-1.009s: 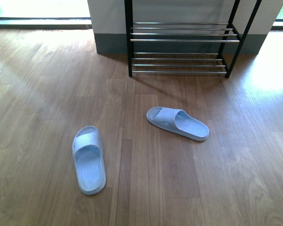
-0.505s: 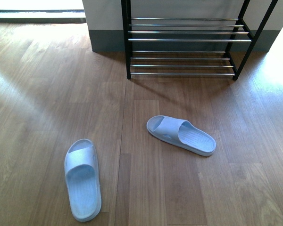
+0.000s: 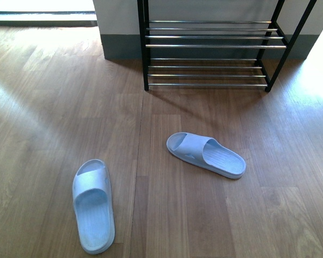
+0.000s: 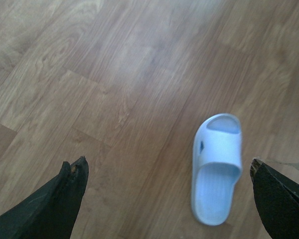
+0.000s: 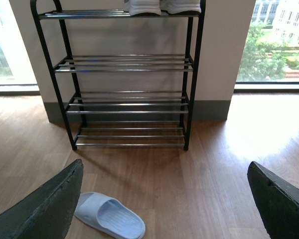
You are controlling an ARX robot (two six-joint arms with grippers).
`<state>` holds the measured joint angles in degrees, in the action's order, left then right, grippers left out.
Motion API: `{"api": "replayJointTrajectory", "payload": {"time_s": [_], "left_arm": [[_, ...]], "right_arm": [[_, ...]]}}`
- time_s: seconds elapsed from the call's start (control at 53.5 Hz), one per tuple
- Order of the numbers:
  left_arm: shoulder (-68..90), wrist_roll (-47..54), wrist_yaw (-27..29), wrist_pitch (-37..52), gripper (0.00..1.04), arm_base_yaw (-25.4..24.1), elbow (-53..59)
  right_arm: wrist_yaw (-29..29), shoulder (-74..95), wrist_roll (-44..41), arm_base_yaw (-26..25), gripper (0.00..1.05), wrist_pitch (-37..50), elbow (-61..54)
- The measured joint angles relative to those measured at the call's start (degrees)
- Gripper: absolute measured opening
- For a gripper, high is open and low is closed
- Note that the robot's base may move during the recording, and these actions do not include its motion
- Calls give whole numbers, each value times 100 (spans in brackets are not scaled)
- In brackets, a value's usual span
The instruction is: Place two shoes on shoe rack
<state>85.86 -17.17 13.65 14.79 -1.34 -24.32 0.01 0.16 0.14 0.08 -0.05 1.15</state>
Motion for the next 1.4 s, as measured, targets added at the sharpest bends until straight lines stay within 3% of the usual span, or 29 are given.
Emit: {"api": "replayJointTrajectory", "payload": {"time_s": [0.262,0.523,1.084,1.177,1.402], "left_arm": [[3156,772,144,802,95,343,-997],[4673,1248,282,1145,95,452,-1753],[4498,1322,127,1126,95,535,-1648],[4911,866,-599,1952,95,476,-1764],[5987,772,-789,1740,95,584,-2601]], "right_arm": [[-2,0,0,0,96,0,0],[0,0,0,0,96,0,0],[0,0,0,0,96,0,0],[0,0,0,0,96,0,0],[-2,0,0,0,96,0,0]]}}
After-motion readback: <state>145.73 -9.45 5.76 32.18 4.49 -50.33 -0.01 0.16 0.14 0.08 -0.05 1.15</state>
